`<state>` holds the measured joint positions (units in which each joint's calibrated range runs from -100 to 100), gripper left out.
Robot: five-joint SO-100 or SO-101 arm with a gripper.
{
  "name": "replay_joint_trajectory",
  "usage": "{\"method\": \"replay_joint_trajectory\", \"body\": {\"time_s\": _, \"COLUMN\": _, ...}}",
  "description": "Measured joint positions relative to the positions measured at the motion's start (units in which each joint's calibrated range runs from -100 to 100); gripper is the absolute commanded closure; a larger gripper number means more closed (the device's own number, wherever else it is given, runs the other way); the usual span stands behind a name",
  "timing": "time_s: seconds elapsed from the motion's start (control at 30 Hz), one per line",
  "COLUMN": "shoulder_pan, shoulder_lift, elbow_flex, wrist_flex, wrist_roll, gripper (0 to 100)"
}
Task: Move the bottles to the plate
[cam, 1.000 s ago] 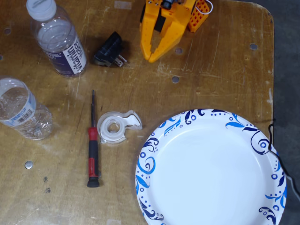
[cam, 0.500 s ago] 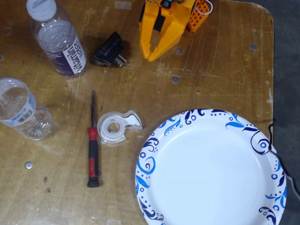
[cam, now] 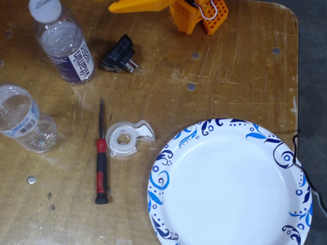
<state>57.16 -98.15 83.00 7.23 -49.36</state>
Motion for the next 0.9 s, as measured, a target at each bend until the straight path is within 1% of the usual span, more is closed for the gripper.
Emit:
{"method": "replay_joint_trajectory", "body": {"time_s": 0.13, "shoulder_pan": 2.8, "shoulder_lift": 0.4, "elbow_flex": -4.1, "wrist_flex": 4.6, "wrist_roll": 0.1, "gripper": 51}}
{"method": "replay_joint_trajectory", "body": {"time_s": 0.2, "shoulder_pan": 4.4, "shoulder_lift": 2.0, "elbow_flex": -4.9, "wrist_flex": 5.1, "wrist_roll": 0.1, "gripper": 45}}
{"method": "replay_joint_trajectory", "body": {"time_s": 0.27, "shoulder_pan": 6.3, "shoulder_lift": 3.9, "elbow_flex": -4.9, "wrist_flex": 5.1, "wrist_roll": 0.1, "gripper": 42}}
{"method": "replay_joint_trajectory", "body": {"time_s": 0.37, "shoulder_pan": 7.4, "shoulder_lift": 6.9, "elbow_flex": -4.9, "wrist_flex": 5.1, "wrist_roll": -0.6, "gripper": 41}}
{"method": "replay_joint_trajectory", "body": {"time_s": 0.5, "shoulder_pan": 7.8, "shoulder_lift": 12.0, "elbow_flex": -5.4, "wrist_flex": 4.5, "wrist_roll": -3.1, "gripper": 41}}
{"method": "replay_joint_trajectory", "body": {"time_s": 0.7, "shoulder_pan": 9.1, "shoulder_lift": 23.9, "elbow_flex": -8.1, "wrist_flex": -5.7, "wrist_roll": -4.3, "gripper": 41}}
{"method": "replay_joint_trajectory", "body": {"time_s": 0.9, "shoulder_pan": 11.3, "shoulder_lift": 37.5, "elbow_flex": -12.7, "wrist_flex": -14.8, "wrist_roll": -4.3, "gripper": 41}}
